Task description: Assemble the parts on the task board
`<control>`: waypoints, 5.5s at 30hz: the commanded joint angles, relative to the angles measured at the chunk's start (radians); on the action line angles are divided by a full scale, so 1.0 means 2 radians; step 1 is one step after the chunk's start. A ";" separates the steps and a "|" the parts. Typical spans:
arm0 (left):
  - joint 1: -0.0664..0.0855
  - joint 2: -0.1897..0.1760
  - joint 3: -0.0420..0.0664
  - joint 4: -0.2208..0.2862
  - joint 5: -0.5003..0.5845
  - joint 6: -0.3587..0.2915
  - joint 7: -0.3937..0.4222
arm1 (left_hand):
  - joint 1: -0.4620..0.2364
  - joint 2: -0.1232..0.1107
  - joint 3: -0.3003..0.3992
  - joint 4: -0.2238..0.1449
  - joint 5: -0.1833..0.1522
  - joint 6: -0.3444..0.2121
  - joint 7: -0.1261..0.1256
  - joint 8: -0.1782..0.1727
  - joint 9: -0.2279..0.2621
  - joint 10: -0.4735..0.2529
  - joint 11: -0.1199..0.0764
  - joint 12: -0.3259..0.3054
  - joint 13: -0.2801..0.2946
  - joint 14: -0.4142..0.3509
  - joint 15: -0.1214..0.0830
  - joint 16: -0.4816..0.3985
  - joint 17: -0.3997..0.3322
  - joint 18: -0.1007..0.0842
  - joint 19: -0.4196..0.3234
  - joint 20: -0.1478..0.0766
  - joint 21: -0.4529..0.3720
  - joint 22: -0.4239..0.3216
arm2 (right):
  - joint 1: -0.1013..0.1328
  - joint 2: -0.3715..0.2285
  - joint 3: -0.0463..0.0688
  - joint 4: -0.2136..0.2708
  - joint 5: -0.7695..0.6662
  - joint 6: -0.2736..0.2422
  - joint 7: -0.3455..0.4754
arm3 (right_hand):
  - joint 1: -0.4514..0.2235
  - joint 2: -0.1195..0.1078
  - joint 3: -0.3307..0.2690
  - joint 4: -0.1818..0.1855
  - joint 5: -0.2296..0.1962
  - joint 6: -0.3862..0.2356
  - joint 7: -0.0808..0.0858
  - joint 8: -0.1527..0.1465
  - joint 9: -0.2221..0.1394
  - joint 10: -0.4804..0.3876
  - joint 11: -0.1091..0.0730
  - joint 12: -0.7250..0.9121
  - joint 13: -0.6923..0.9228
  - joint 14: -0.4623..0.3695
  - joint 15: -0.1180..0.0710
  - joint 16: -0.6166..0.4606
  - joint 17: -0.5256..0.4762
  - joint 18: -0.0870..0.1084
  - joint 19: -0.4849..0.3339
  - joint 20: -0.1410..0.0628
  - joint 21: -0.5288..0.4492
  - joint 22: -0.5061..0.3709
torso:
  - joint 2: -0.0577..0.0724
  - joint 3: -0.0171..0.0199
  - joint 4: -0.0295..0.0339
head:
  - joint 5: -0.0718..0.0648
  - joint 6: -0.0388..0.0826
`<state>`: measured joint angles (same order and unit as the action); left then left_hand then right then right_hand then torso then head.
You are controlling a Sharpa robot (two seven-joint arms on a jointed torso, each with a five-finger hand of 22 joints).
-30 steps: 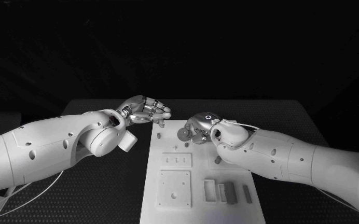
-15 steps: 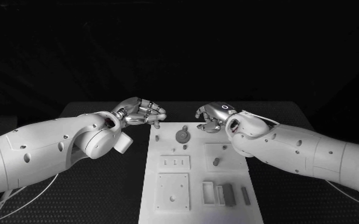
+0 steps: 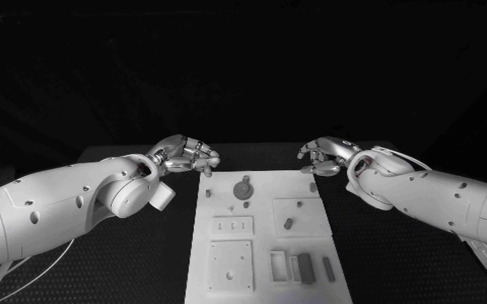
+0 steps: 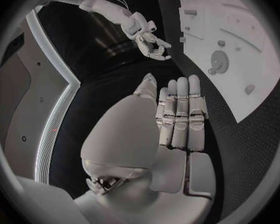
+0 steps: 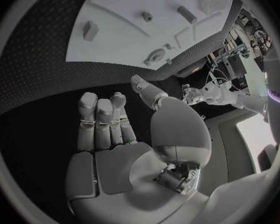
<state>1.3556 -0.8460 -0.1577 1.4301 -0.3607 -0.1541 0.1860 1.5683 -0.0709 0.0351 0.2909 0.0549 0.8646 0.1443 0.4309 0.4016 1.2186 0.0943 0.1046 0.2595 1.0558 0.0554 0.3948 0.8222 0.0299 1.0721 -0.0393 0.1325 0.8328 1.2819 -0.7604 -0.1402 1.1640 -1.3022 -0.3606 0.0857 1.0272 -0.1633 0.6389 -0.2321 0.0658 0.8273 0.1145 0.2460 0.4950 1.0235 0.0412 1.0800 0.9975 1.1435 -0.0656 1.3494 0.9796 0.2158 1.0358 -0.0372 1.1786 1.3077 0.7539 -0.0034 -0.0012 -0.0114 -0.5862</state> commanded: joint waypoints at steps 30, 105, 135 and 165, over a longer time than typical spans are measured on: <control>-0.002 0.004 0.000 -0.007 -0.003 0.007 0.010 | 0.007 -0.008 -0.005 0.000 -0.002 -0.019 0.016 -0.018 -0.006 -0.021 0.014 -0.018 -0.004 -0.001 0.003 -0.006 0.003 0.010 0.004 0.000 -0.008 0.005 | -0.052 0.002 0.000 -0.072 0.022 0.025 0.063 | 0.010 -0.021 0.000 0.002 0.001 -0.007 0.029 -0.012 -0.010 -0.024 0.009 0.001 -0.004 -0.024 0.009 -0.008 0.004 0.023 -0.020 0.012 -0.009 0.008 | 0.000 0.0008 -0.0007 | -0.006 -0.007; -0.003 0.004 0.000 -0.007 -0.003 0.011 0.005 | 0.003 -0.004 -0.004 0.000 -0.002 -0.019 0.017 -0.019 -0.005 -0.022 0.014 -0.018 -0.003 0.000 0.003 -0.008 0.005 0.010 0.004 0.000 -0.010 0.006 | -0.073 0.042 0.000 -0.116 0.023 0.007 0.052 | 0.004 0.042 -0.005 -0.006 0.001 0.080 -0.002 0.038 0.025 -0.005 -0.020 0.012 -0.018 -0.006 -0.018 -0.003 0.005 0.023 -0.010 0.007 0.001 0.008 | -0.001 -0.0004 -0.0003 | -0.005 -0.016; -0.002 0.018 0.000 -0.004 -0.035 0.021 -0.101 | -0.101 0.019 -0.007 0.002 -0.003 0.009 0.007 -0.020 0.000 0.013 -0.001 -0.013 0.009 0.004 0.001 -0.010 0.015 0.012 0.007 -0.002 -0.018 0.021 | -0.034 0.046 0.000 -0.054 0.008 0.002 0.018 | 0.002 0.063 -0.002 -0.013 0.001 0.077 -0.002 0.034 0.029 -0.004 -0.020 0.012 -0.019 -0.005 -0.019 -0.003 0.006 0.023 -0.010 0.006 0.003 0.009 | -0.003 -0.0012 -0.0009 | 0.001 -0.010; 0.001 0.085 0.000 -0.010 -0.064 0.028 -0.242 | -0.163 0.020 -0.026 0.000 -0.003 0.032 -0.016 -0.038 0.010 -0.002 -0.048 0.292 0.292 0.030 -0.072 0.247 0.192 0.015 0.069 -0.069 0.126 0.227 | -0.014 0.081 0.000 0.087 -0.064 0.029 -0.063 | -0.003 0.047 -0.004 -0.010 0.002 0.078 -0.003 0.028 0.032 0.017 -0.023 0.057 0.009 0.043 -0.022 0.039 0.058 0.023 0.016 -0.006 0.029 0.012 | -0.014 -0.0048 0.0004 | 0.011 -0.008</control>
<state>1.3550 -0.6805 -0.1575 1.4058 -0.4704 -0.1103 -0.2593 1.2490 -0.0364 -0.0162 0.2978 0.0521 0.9266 0.1136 0.3591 0.4197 1.2430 -0.0042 0.6584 0.8137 1.1179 -0.0825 0.8684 1.1980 0.0461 1.2138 -0.1663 0.3725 1.2662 1.2532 -0.6026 -0.1400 1.3350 -1.4023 -0.3147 -0.0208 1.0200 -0.0593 0.6332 -0.2542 0.0659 0.9622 0.0894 0.3023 0.5443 1.0528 -0.0055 1.1893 1.0123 1.2093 -0.1009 1.4192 1.0835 0.2168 1.0644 -0.0508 1.2346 1.3078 0.7254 -0.0133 0.0002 0.0087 -0.6018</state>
